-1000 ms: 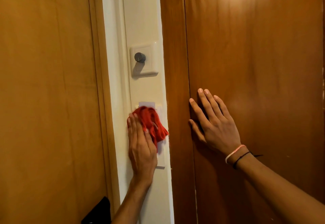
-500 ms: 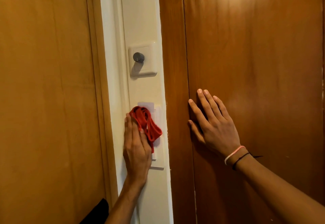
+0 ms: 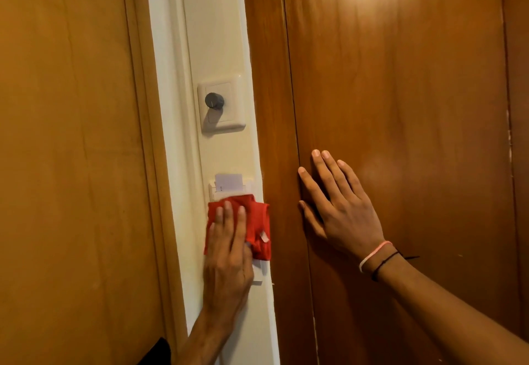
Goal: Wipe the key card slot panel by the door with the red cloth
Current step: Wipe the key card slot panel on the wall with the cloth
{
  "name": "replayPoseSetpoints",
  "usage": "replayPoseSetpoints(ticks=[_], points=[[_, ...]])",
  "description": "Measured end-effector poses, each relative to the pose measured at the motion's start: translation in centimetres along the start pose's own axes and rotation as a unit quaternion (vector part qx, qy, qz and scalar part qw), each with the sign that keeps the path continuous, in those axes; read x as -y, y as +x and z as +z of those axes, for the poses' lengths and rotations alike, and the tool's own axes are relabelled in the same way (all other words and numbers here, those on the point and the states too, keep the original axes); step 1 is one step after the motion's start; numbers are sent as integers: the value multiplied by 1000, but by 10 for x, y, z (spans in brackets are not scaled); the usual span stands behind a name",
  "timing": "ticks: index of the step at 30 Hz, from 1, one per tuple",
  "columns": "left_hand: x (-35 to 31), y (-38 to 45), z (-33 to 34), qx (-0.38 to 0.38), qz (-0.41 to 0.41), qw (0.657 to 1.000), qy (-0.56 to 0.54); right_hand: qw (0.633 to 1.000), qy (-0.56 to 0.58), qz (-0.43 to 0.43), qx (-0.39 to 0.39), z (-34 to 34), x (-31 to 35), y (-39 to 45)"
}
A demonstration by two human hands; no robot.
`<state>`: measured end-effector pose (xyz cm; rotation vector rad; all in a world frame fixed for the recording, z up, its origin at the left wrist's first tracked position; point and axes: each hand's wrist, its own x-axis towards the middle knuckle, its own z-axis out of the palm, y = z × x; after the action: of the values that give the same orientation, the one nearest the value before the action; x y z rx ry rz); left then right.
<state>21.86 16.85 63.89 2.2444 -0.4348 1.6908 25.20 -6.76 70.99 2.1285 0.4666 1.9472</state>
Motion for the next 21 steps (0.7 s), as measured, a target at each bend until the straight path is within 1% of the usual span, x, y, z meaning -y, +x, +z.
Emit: replayPoseSetpoints(ticks=[1, 2, 3, 4, 5, 6, 7, 8, 9, 10, 11, 12, 13, 14, 15, 17, 18, 19, 21], points=[[3, -1, 1, 2, 16, 1000, 9, 1000, -3, -1, 0, -1, 0, 0], [6, 4, -2, -3, -1, 1000, 6, 1000, -3, -4, 0, -2, 0, 0], [8, 11, -4, -18, -53, 998, -11, 1000, 0, -6, 1, -2, -1, -1], [10, 20, -8, -38, -123, 991, -32, 1000, 2, -7, 2, -2, -1, -1], [10, 26, -9, -50, -167, 984, -40, 1000, 2, -6, 2, -1, -1, -1], [7, 25, -8, -47, -164, 985, -37, 1000, 1, -4, 4, -1, 1, -1], [-1, 20, -5, -25, -116, 993, -16, 1000, 2, -3, 2, -1, 1, -1], [-10, 11, -1, 4, -42, 999, 11, 1000, 3, -3, -2, -2, 0, -1], [-12, 1, 6, 14, 28, 999, 31, 1000, 3, -4, -7, -2, 0, -1], [-9, -2, 10, 13, 54, 998, 26, 1000, 2, -8, -10, -3, -1, 0], [-6, 2, 10, -1, 17, 1000, 6, 1000, 1, -11, -8, -4, -1, -1], [-4, 9, 6, -23, -67, 997, -28, 1000, 2, -12, -7, -4, 0, -2], [-2, 15, 4, -50, -146, 987, -51, 1000, 3, -12, -4, -4, -1, -2], [-3, 16, 2, -62, -181, 979, -63, 1000, 5, -11, -1, -3, -1, -2], [-6, 12, 2, -54, -155, 985, -53, 1000, 7, -10, -1, -2, 0, -2], [-10, -6, 7, -11, -16, 1000, -6, 1000, 7, -7, -3, -2, 0, -2], [-4, -10, 9, -3, 17, 1000, -3, 1000, 4, -8, -2, -4, 0, -2], [2, -7, 8, -6, -20, 999, -27, 1000, 1, -11, -2, -5, 0, -2], [7, 6, 3, -50, -176, 981, -65, 1000, 4, -11, 0, -4, 1, -1]])
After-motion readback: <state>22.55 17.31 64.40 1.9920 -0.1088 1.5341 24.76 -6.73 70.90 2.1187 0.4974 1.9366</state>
